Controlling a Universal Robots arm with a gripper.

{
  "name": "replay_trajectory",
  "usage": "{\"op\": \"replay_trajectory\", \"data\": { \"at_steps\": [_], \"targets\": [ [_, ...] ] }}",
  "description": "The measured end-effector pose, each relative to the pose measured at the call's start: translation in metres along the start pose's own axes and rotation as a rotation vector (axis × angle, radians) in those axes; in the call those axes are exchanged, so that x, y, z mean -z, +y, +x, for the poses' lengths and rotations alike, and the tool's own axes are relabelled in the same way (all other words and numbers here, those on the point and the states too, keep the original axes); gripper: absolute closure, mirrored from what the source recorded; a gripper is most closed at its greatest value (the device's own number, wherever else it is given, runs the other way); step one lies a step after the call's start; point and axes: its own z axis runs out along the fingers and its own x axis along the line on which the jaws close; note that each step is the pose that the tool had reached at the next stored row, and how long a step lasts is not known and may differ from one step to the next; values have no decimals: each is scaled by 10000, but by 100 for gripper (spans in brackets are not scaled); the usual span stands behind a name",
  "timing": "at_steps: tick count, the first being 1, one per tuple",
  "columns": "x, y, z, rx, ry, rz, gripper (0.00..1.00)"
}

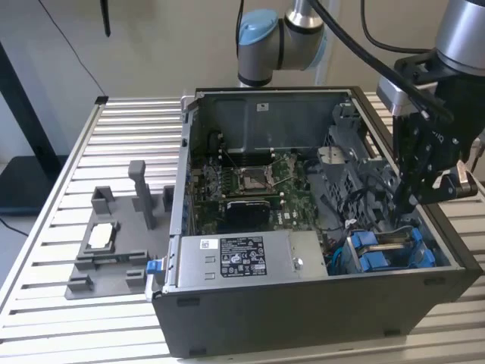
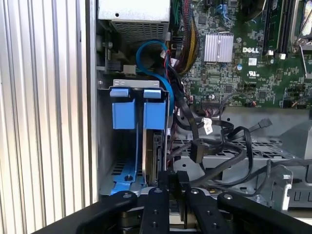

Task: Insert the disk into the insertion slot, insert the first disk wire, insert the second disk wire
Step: 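Insert the first disk wire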

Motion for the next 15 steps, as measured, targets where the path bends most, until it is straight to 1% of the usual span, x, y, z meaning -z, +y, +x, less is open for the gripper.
{"op": "replay_trajectory", "data": {
  "at_steps": [2, 3, 9, 14, 15],
  "targets": [
    [-19, -2, 16, 0, -1, -20, 81],
    [-28, -4, 21, 0, -3, -43, 81],
    [-75, -33, 57, -4, -4, -242, 81],
    [-110, -56, 83, -9, -8, -389, 81],
    [-117, -60, 86, -10, -7, -406, 81]
  ]
}}
